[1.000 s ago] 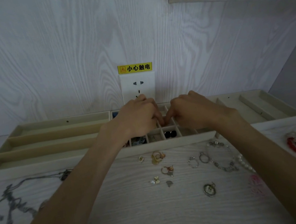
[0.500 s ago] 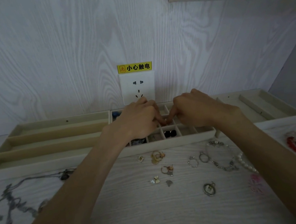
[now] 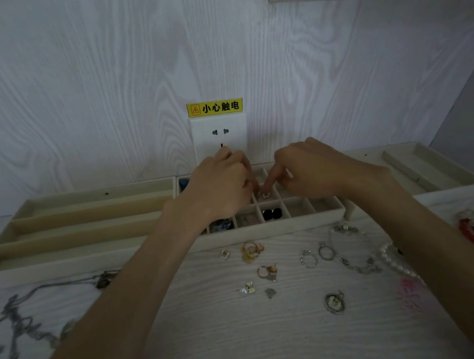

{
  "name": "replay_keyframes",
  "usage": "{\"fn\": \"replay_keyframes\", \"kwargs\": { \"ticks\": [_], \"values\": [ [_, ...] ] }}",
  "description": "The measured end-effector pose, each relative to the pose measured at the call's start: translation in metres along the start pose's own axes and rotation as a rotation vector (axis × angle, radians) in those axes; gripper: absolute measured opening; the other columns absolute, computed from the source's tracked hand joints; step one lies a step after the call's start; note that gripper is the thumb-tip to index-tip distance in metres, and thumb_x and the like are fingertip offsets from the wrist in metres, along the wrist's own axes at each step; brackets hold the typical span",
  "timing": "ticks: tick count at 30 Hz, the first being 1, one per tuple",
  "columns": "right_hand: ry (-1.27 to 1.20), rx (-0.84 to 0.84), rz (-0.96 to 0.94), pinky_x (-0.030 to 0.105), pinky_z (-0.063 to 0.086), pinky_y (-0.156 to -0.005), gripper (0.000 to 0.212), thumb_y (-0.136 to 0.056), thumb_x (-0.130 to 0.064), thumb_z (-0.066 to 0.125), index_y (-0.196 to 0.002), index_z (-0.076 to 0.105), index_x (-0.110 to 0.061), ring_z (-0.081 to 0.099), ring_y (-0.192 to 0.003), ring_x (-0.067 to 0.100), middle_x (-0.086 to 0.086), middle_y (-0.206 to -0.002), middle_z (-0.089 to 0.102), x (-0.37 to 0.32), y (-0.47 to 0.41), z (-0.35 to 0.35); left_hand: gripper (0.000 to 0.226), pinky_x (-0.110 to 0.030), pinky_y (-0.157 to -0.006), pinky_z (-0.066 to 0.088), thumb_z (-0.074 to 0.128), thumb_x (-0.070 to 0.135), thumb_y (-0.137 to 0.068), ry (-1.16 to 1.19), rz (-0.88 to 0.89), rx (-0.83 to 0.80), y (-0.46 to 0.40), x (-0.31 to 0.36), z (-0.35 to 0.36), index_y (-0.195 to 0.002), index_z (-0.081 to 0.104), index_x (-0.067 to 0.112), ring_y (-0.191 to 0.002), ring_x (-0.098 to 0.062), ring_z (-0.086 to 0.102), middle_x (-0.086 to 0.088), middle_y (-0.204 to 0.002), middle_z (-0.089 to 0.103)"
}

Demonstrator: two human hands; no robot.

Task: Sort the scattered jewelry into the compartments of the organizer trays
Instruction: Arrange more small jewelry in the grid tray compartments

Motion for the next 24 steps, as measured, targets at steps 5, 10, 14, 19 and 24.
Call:
{"fn": "replay_keyframes", "kwargs": {
  "ticks": [5, 10, 14, 19, 24],
  "values": [
    [0.033, -0.056, -0.028, 0.024, 0.02, -0.077, 0.042, -0.092, -0.012, 0.042, -0.114, 0.064, -0.042, 0.037, -0.08, 0.005, -0.018, -0.067, 0.03, -0.008, -0.001, 0.012, 0.035, -0.027, -0.079, 0.028, 0.036, 0.024, -0.097, -0.039, -0.001, 0.003, 0.001, 0.001, 0.0, -0.117, 0.065, 0.025, -0.111, -0.017, 0.036, 0.005, -0.125, 0.049],
    [0.079, -0.065, -0.005, 0.024, 0.019, -0.077, 0.047, -0.09, -0.009, 0.042, -0.116, 0.062, -0.043, 0.034, -0.081, 0.006, -0.015, -0.066, 0.027, -0.003, -0.002, 0.015, 0.036, -0.026, -0.078, 0.025, 0.034, 0.025, -0.097, -0.08, 0.008, 0.034, 0.001, 0.003, -0.004, -0.118, 0.064, 0.026, -0.111, -0.017, 0.036, 0.005, -0.125, 0.049],
    [0.074, -0.07, -0.028, 0.024, 0.018, -0.076, 0.044, -0.092, -0.012, 0.042, -0.116, 0.062, -0.043, 0.036, -0.083, 0.006, -0.018, -0.067, 0.029, -0.009, -0.003, 0.016, 0.036, -0.026, -0.077, 0.025, 0.035, 0.025, -0.097, -0.072, 0.0, 0.026, 0.001, 0.001, -0.002, -0.119, 0.063, 0.024, -0.112, -0.017, 0.036, 0.004, -0.125, 0.049],
    [0.097, -0.082, -0.02, 0.024, 0.019, -0.077, 0.047, -0.091, -0.01, 0.042, -0.118, 0.06, -0.044, 0.034, -0.079, 0.005, -0.016, -0.066, 0.03, -0.01, -0.002, 0.019, 0.036, -0.025, -0.077, 0.023, 0.035, 0.025, -0.097, -0.055, 0.002, 0.017, 0.001, 0.001, 0.0, -0.119, 0.064, 0.023, -0.112, -0.016, 0.035, 0.004, -0.125, 0.048],
    [0.101, -0.076, 0.007, 0.024, 0.019, -0.077, 0.049, -0.089, -0.008, 0.042, -0.117, 0.06, -0.045, 0.033, -0.076, 0.005, -0.014, -0.068, 0.03, -0.002, -0.001, 0.015, 0.036, -0.025, -0.078, 0.022, 0.035, 0.026, -0.098, -0.059, 0.011, 0.018, 0.0, 0.004, 0.002, -0.118, 0.064, 0.018, -0.113, -0.016, 0.035, 0.004, -0.127, 0.047]
  ]
}}
Point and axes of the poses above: each hand's wrist, its own y-axis away from the middle knuckle, its own z-axis out of the palm, x = y × z, the point moved 10 cm from there along -y, towards the middle knuckle
